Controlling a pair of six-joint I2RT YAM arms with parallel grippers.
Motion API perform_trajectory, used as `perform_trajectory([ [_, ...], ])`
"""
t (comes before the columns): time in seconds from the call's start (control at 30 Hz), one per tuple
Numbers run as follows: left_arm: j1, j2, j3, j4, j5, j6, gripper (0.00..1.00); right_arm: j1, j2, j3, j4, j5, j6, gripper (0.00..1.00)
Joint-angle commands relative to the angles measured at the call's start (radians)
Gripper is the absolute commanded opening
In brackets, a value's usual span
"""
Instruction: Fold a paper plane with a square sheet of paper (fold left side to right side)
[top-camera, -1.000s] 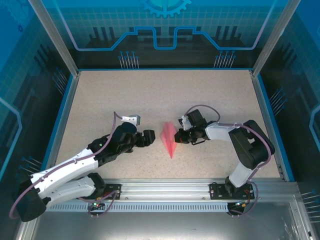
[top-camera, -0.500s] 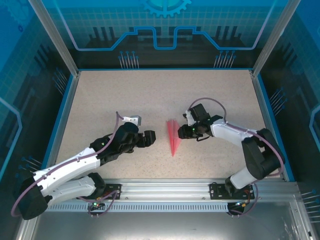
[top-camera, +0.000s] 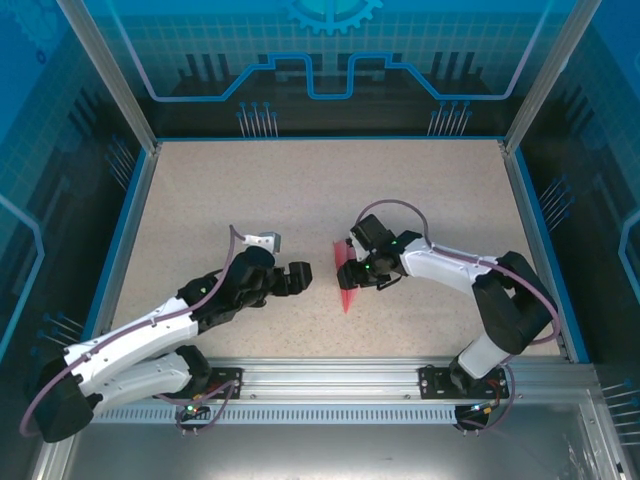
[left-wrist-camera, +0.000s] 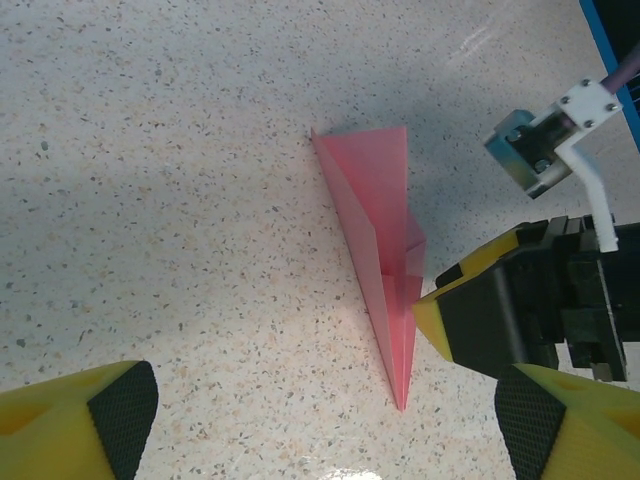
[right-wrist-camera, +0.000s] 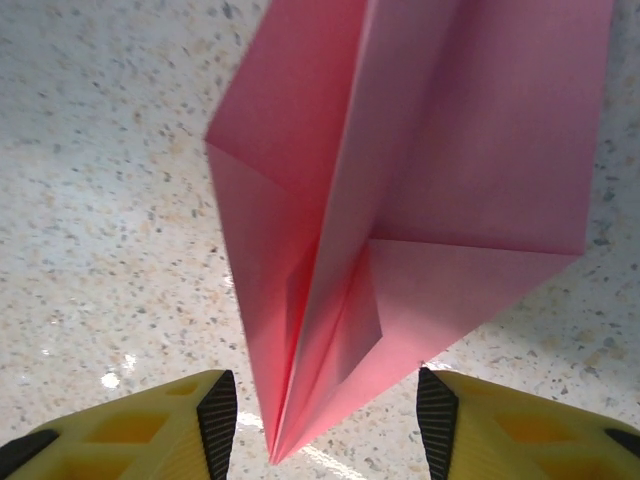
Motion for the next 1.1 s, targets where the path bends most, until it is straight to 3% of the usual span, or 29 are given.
perform_trajectory([
  [0.0,0.002,-0.020,-0.017,0.009,-0.023,-0.005,0.92,0.021,0.026,0.041,-0.030,0.015,0.026,0.53],
  [0.37,0.004,-0.015,-0.020,0.003,-0.024,-0.002,0.92,0.040,0.104,0.068,-0.002,-0.002,0.032,0.48],
  [0.63,0.004,-0.017,-0.020,-0.002,-0.024,-0.002,0.92,0.059,0.180,0.094,0.018,0.009,0.035,0.36],
  [0.77,0.005,-0.023,-0.019,-0.011,-0.021,0.004,0.94,0.059,0.193,0.110,0.007,0.041,0.038,0.22],
  [0.87,0.006,-0.029,-0.022,-0.003,0.015,0.025,0.99,0.030,0.165,0.136,-0.027,0.082,0.039,0.15],
  [1.07,0.005,-0.028,-0.019,0.009,0.065,0.055,0.99,-0.091,0.227,0.315,-0.181,0.170,0.004,0.14],
])
